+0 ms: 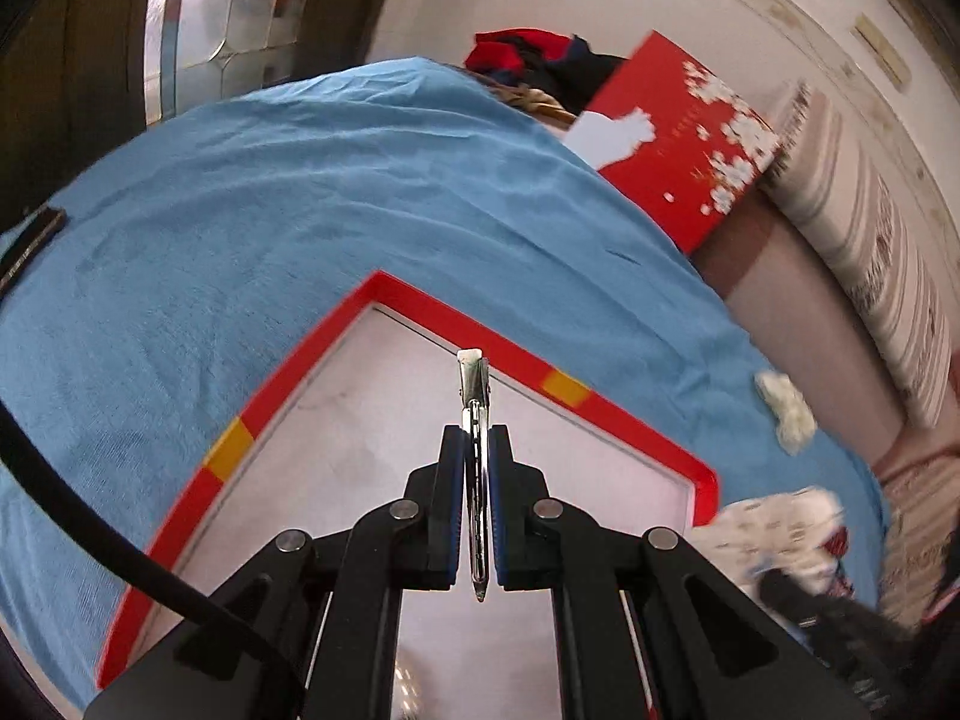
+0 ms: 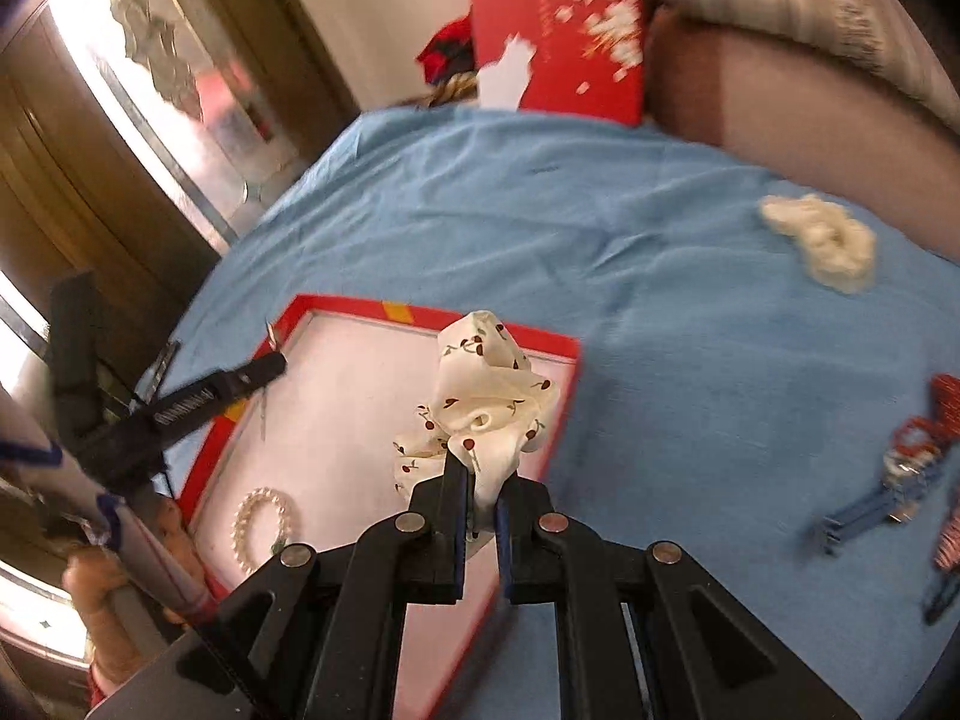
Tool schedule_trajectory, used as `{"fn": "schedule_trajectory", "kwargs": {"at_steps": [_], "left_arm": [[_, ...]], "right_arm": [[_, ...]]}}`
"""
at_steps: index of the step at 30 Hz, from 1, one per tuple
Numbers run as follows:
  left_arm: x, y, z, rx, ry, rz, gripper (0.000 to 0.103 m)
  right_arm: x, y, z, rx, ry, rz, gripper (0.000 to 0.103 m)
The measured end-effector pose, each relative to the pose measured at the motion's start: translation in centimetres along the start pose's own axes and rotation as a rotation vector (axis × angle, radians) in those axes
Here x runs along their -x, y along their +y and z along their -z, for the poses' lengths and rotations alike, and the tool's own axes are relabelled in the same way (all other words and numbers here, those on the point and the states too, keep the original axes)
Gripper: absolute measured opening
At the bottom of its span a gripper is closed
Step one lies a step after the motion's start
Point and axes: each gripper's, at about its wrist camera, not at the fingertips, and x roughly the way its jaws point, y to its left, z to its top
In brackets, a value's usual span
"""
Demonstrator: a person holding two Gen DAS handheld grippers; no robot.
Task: Organize jewelry
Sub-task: 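Carry the clip and scrunchie into the tray and open both grippers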
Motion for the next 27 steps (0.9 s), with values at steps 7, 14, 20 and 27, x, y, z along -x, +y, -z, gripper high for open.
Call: {"fn": "schedule_trajectory", "kwargs": {"at_steps": [7,14,20,27], "left_arm": [[-2.5,0.8,-1.2,0.028,0.02,-0.019,0.007],[-3.3,-0.7,-0.8,-0.032,0.02,-0.093,0.007],[-3.0,0.1,-0.9,0.004,0.01,-0.11,0.027],[-2.0,0.0,-1.0,0.008,-0.015,-0.124,0.039]], "right_arm": [[-5.0,0.4,-1.1,0.013,0.051,0.059,0.008],[-6.1,0.0,-1.7,-0.001,0.062,0.06,0.009],[-5.6,0.1,-1.5,0.019,0.046,0.072,0.023],[-3.6,0.8,-1.2,0.058,0.004,0.074,0.045]]}}
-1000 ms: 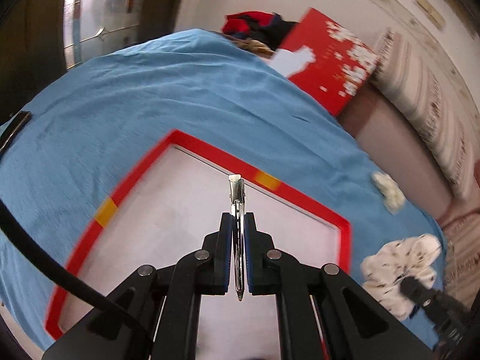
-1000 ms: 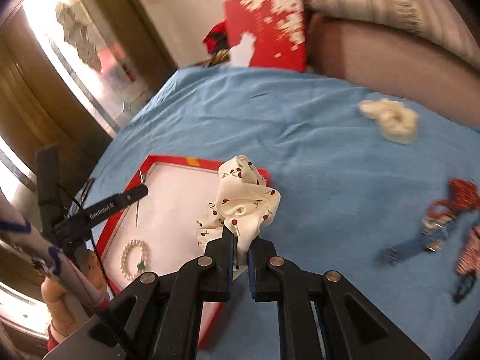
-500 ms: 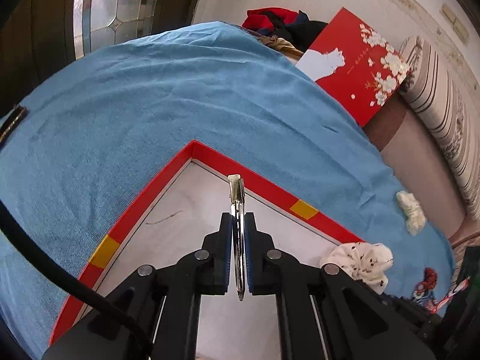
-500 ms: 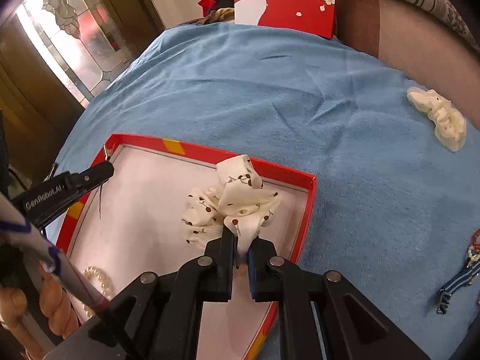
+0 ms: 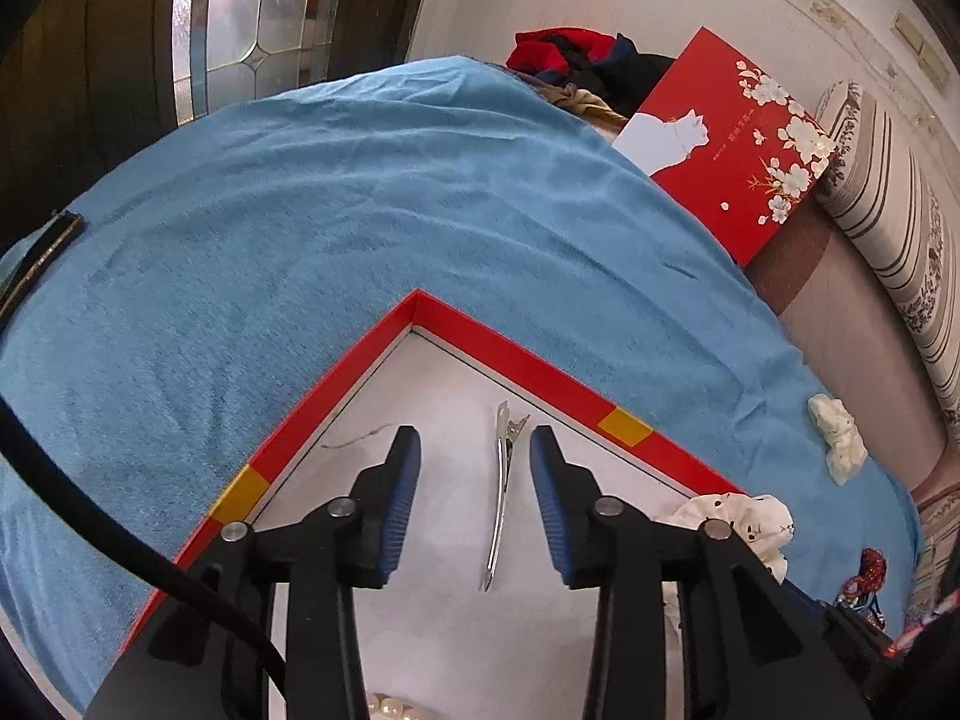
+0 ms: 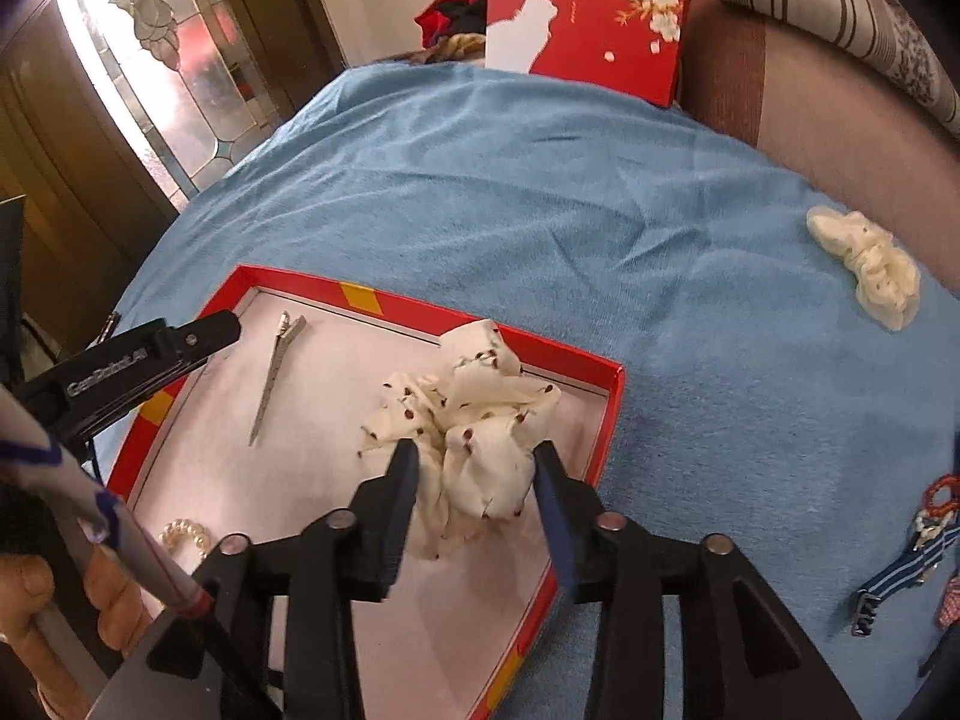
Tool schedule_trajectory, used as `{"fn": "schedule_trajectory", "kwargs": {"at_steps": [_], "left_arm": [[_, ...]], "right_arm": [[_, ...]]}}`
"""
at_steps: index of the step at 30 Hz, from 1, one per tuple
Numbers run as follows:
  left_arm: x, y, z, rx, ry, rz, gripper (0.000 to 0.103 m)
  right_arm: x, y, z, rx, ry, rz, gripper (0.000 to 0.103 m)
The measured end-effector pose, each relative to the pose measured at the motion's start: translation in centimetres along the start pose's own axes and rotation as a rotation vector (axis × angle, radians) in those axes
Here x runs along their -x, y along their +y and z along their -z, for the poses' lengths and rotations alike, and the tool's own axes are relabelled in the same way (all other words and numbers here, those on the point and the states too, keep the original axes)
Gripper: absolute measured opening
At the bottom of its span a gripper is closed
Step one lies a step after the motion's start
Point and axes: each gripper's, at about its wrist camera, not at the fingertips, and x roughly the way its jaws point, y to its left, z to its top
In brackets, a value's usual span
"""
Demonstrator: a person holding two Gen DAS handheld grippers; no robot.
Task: Organize jewelry
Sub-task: 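Carry the clip and scrunchie into the tray and open both grippers, then withdraw both grippers from the tray back toward the jewelry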
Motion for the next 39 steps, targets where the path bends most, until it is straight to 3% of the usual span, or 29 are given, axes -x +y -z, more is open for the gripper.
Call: {"fn": "schedule_trajectory", "kwargs": {"at_steps": [6,14,20,28,35,39], "left_arm": [[1.5,-0.3,0.1,-0.01,-0.027,-0.007,0.048],[3.9,-0.6,0.9,-0.034,-0.056,-0.006,0.048],[7.0,-2.2,3.2,-0.115,-0.114,-0.026,0.05],[9.9,-5.6,7.5,-0.225,-0.134,0.006,0.052],[12.6,-11.0,11.7,-0.366,-0.079,0.139,0.052],[12.7,-15.5,14.7,-0.491,-0.029,0.187,0.053]], "right_arm": [[2.0,0.1,0.8,0.006,-0.028,0.002,0.047],[6.5,-1.1,3.4,-0.02,-0.066,0.004,0.047],[11.4,-3.7,7.2,-0.035,-0.098,0.055,0.05],[18.3,-10.8,14.0,-0.102,-0.135,0.225,0.055],[23.0,-19.5,19.3,-0.257,-0.129,0.354,0.056],[24.3,-23.5,21.5,-0.356,-0.139,0.377,0.056]]}}
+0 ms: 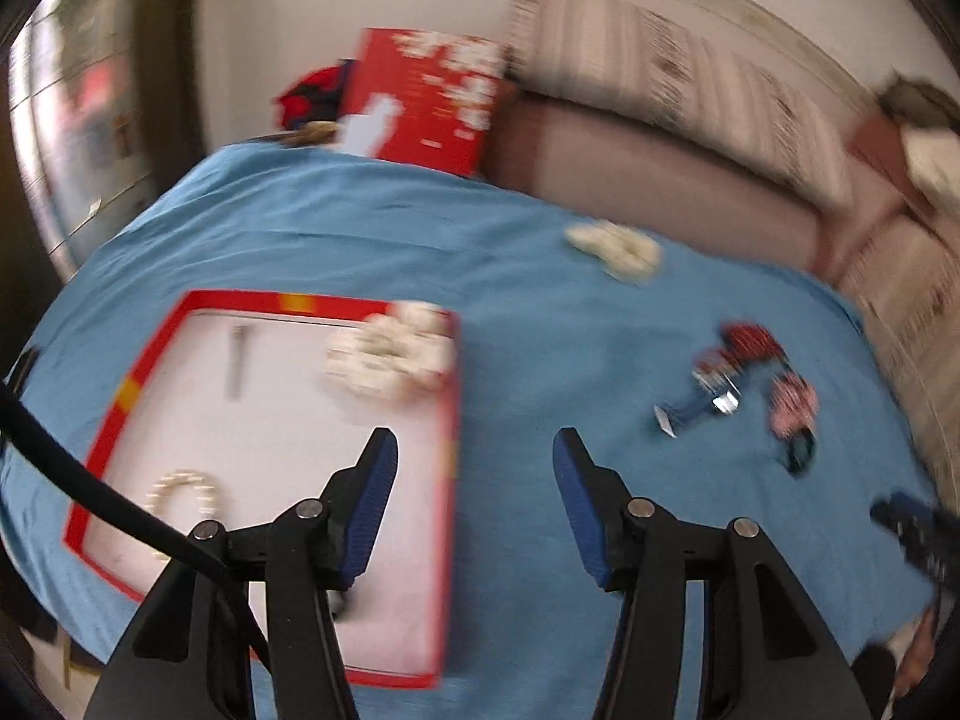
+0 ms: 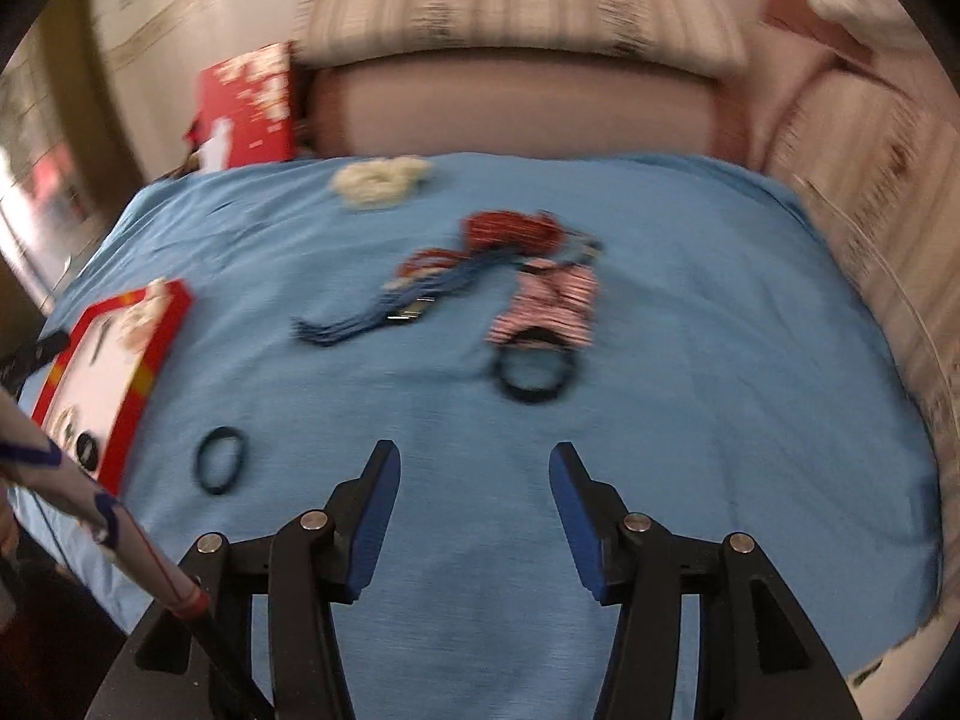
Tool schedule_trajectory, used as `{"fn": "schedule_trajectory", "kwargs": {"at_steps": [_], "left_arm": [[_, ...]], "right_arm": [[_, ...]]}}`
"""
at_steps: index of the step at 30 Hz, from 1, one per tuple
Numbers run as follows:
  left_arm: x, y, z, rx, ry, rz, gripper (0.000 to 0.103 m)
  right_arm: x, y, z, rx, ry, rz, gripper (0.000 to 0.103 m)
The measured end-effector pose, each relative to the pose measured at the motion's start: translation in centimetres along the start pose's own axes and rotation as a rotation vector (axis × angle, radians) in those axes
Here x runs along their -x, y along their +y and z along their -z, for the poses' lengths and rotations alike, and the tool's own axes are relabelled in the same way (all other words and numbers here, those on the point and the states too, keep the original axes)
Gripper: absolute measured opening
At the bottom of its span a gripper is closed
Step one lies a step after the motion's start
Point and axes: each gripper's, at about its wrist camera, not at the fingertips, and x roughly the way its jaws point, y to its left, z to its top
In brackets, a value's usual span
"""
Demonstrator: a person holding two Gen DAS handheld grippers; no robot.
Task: Organize jewelry
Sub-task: 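Withdraw both grippers from the tray back toward the jewelry, then grasp the black hair tie on the checked scrunchie with the right gripper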
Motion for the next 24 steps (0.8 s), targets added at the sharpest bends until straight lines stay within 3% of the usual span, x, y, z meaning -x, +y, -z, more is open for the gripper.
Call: {"fn": "schedule_trajectory", "kwargs": {"at_steps": [6,10,16,24], "left_arm": [[-2.1,-7.2,0.8,-0.127,0.072,0.087,0.053],[-4.4,-10.7,0.8,-0.189,0.092,0.105,0.053],[-9.6,-13.4,-0.9,-0.194,0.157,0.129,0.053],[-15.5,-18.9,-1.9,-0.391,0.23,0.155,0.053]], "right_arm": [[-1.1,-3.8,0.5,-0.09,0.001,-0.011,0.056],[-3.3,-4.9,0.3,-0.116,0.019,-0.034,0.056],[-6.8,-5.8,-0.8,-0.151,0.036,-0.073,0.056],[-10.5,-6.4,-2.3,-0.172,0.067,-0.105,0.056]]}}
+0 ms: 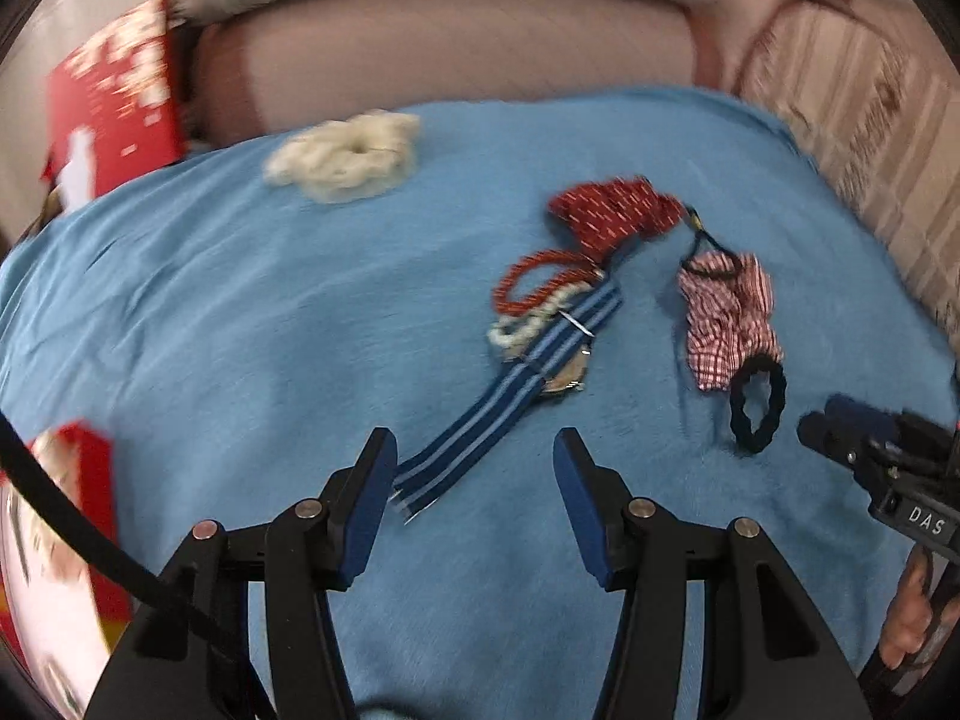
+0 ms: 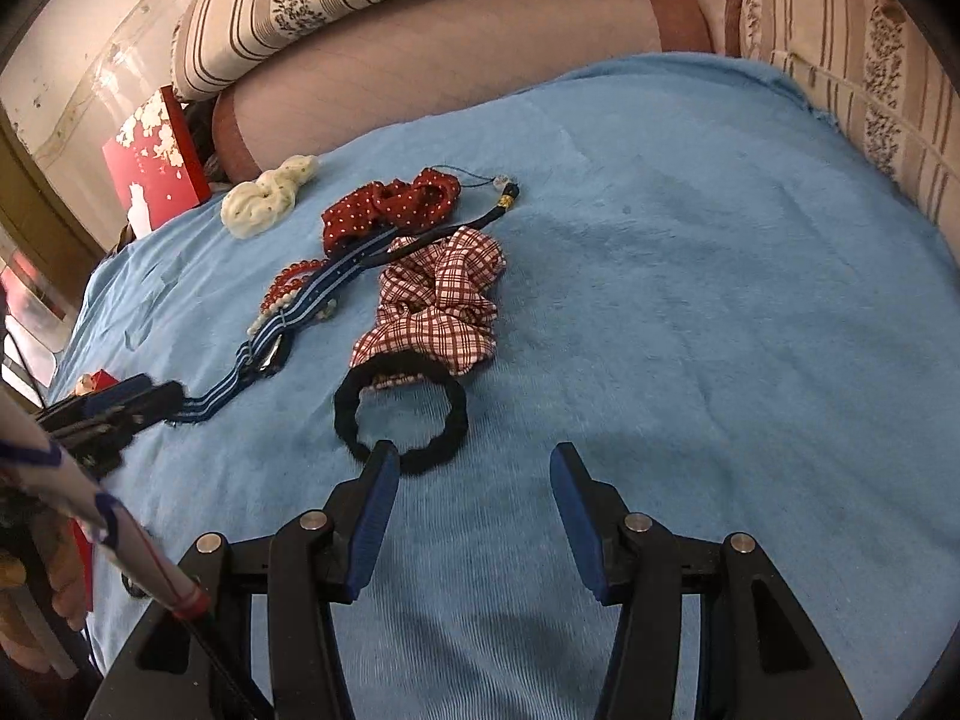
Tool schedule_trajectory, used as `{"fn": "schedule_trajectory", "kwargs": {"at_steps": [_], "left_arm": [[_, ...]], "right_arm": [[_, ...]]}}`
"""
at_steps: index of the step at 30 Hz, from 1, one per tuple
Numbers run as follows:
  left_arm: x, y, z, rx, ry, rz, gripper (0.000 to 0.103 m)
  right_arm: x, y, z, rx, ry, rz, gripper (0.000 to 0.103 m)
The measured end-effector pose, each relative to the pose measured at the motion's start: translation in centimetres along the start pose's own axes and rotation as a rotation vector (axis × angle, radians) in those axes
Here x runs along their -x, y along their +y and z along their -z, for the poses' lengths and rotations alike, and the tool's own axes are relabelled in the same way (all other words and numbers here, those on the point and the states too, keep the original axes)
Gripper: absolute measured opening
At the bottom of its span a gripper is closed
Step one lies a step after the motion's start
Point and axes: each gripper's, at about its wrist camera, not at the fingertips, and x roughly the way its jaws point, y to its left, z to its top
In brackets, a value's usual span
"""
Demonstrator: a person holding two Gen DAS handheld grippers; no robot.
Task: Organize jewelry
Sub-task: 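Grasp the black hair tie on the checked scrunchie with the right gripper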
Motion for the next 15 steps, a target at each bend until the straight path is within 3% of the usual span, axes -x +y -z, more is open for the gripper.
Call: {"fn": "schedule_trajectory", "kwargs": {"at_steps": [6,10,12,13,14,15], "left_arm": [[-3.8,-1.6,-0.8,-0.086,0.061,-0.034,0.053],[-4.5,-2.1,-1.0,-0.102,0.05,-0.042,0.052],[-4.5,-2.3,-1.1,-0.105,0.057,-0.017,0.027],[-4.4,-2.4,-1.3,-0.109,0.065,-0.032,0.015],[-4.3,-2.5,-1.4,-0.113,0.071,-0.029,0.006],[-4.0,-2.4,-1.4,-0.101,0.076,-0.009,0.002]], "right_arm": [[-1.8,0.6,-0.2,0.008,0.018,0.004,0.056],[-2.3,1.1,-0.3,0.019,0.006,0.021,0.056],[-2.5,1.4,-0.3,0.033,0.002,0.043,0.054],[-2.6,1.6,-0.3,0.044,0.0,0.06,0.031],[-2.7,1.7,-0.4,0.056,0.008,0.065,0.016],[-2.6,1.8,-0.5,0.057,0.012,0.057,0.012]]}}
